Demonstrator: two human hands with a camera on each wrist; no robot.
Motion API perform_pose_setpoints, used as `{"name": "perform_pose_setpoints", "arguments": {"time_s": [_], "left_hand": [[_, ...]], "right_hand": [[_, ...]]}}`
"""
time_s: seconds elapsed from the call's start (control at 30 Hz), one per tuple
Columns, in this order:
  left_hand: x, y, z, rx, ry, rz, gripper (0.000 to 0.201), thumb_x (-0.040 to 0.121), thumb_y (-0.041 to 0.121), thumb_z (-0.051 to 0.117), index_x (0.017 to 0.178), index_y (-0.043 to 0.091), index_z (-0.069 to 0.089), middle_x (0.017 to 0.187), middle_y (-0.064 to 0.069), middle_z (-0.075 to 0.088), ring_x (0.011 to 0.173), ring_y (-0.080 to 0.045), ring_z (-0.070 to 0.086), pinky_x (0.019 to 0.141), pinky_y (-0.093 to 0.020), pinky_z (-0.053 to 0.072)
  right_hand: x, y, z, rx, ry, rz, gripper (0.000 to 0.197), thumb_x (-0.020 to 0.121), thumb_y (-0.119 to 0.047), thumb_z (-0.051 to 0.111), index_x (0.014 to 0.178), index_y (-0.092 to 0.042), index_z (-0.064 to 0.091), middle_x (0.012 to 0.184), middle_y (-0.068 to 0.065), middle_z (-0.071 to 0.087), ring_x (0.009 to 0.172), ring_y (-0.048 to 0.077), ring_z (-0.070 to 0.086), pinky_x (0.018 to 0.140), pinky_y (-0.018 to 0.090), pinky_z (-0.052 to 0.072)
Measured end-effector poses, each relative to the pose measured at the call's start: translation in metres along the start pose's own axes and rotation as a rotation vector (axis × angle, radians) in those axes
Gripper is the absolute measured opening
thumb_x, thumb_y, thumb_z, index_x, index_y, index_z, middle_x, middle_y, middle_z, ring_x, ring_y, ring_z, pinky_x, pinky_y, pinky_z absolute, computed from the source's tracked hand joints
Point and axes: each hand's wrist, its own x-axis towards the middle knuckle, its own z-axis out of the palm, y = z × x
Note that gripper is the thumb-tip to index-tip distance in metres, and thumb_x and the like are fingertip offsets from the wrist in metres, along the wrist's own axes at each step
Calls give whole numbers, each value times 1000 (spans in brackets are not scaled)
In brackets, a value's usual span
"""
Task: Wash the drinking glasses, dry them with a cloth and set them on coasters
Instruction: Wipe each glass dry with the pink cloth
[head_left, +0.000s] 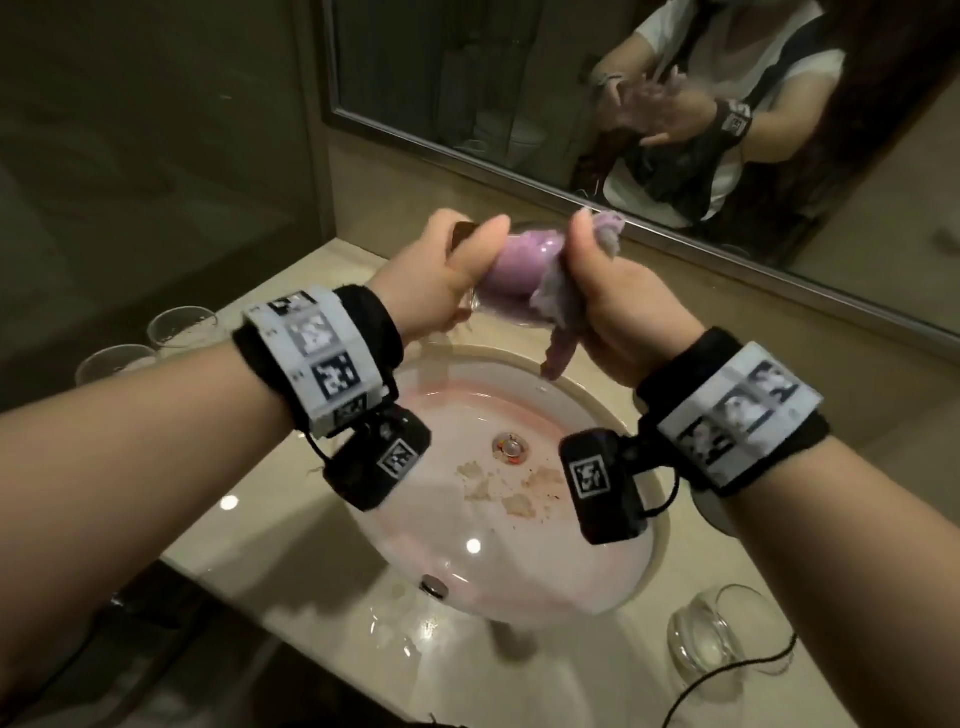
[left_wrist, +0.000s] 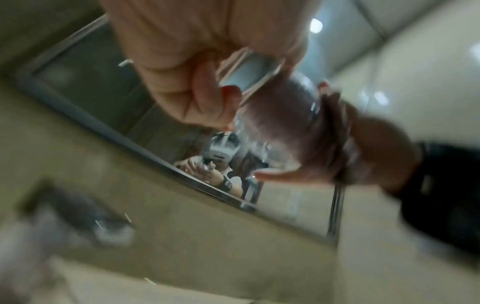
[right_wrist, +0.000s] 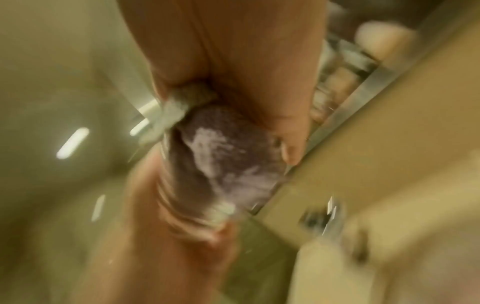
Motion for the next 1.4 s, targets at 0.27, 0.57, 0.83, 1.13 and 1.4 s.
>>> {"name": "perform_pose_setpoints", "arguments": {"time_s": [0.27,0.57,0.83,1.13,1.4], "left_hand": [[0,-10,-13,-8,-127,22,45,81,68,34,99,28,45,81,4,48,63,-11,49,52,-21,43],[-11,3,-20,-583,-611,-631,42,82,49,42,79,9,55,68,-6,50,32,-3,28,33,-9,11],[-18,15,-18,-439,-666,-754,53,89,52,32,75,10,61,66,-3,49,32,-2,27,33,-9,10],[-10,20,-9,-259,-230,-432,48,91,55,38,69,14,47,48,2,45,35,-7,33,39,-12,19],[-6,12,-4,-148,14,-197,37,93,48,37,100,12,46,62,4,53,48,-14,38,49,-21,29]], "right_hand": [[-11,-12,-18,653,59,332,68,91,-64,24,105,-9,62,98,18,70,87,29,67,79,38,53],[-22,8,-13,-677,91,-871,31,92,-52,40,121,-49,51,115,-33,58,110,-10,53,105,44,34],[-8,1,-38,-1592,-377,-1040,59,92,-56,33,135,-18,46,131,-4,56,125,8,40,111,54,-3],[-13,-14,-18,-634,-362,-52,19,85,-44,43,84,-29,54,59,-13,63,61,-2,60,74,15,50],[-21,-4,-49,253,62,-125,71,87,-60,28,124,-6,55,108,23,58,96,35,57,75,36,53]]}}
